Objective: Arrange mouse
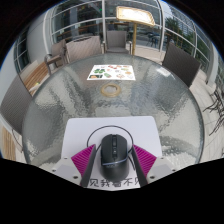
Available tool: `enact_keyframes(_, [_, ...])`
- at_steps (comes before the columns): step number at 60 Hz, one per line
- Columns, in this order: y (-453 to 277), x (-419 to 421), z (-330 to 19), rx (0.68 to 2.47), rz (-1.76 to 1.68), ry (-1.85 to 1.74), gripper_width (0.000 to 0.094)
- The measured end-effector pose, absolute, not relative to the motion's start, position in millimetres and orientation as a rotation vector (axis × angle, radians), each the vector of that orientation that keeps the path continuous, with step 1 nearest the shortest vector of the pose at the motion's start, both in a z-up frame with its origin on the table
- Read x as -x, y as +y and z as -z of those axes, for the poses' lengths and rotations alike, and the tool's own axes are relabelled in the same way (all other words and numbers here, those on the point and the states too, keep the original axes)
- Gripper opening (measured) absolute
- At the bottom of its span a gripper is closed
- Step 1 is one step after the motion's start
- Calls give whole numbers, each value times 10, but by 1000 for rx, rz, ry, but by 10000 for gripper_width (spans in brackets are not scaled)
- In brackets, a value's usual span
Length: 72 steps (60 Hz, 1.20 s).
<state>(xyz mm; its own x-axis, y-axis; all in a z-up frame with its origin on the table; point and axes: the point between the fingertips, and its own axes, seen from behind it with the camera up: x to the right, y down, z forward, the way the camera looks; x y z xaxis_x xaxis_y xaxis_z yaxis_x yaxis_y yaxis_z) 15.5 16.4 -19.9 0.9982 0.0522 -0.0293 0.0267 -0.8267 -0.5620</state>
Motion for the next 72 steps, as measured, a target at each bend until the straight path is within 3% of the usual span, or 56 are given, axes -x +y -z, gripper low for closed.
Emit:
enact_keyframes(2, [158, -178, 166, 2547, -49, -51, 817])
enact_keyframes(4, [157, -188, 98, 2539, -41, -55, 870])
enact_keyframes(26, [-144, 11, -1337, 2315, -65, -62, 862])
enact_keyframes(35, [-300, 16, -1751, 2209, -37, -67, 870])
enact_keyframes(48, [-539, 33, -1920, 2158, -42, -115, 873])
enact_keyframes(62, [-836, -51, -1683, 2211, -39, -83, 869])
enact_keyframes(72, [-863, -107, -1734, 2209, -36, -58, 871])
